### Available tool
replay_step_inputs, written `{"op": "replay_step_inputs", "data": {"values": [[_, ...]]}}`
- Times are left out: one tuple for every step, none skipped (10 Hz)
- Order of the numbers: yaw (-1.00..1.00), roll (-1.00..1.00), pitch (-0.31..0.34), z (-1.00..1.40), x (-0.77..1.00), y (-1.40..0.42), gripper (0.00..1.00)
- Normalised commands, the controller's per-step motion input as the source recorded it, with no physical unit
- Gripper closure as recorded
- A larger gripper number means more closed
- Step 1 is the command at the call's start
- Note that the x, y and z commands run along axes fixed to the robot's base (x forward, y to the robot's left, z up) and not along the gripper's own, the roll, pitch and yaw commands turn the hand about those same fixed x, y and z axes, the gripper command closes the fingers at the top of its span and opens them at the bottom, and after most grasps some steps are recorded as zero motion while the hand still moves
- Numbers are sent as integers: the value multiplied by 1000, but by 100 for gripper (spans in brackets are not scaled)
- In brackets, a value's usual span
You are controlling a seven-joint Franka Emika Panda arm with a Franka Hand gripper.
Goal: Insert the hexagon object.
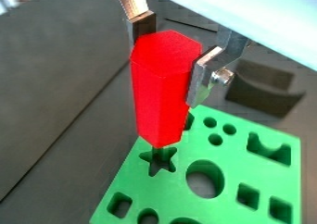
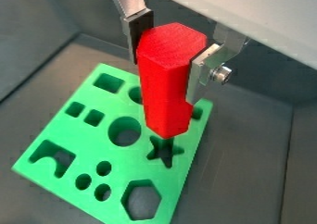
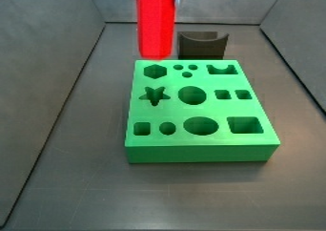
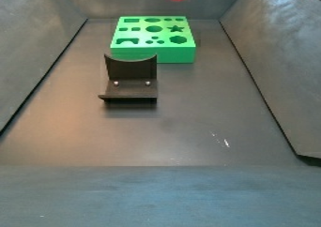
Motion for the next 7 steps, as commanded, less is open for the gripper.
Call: {"op": "replay_step_inputs", "data": {"values": [[-243,234,-13,-857,0,646,100],[-77,246,0,-769,0,774,100],[-86,223,0,-783,0,789,100],[-800,21,0,-634,0,251,100],[-957,20,0,-609,43,94,100],[-686,-1,-3,-397,0,283,100],[-143,-110,0,-71,-23,303,100]]}}
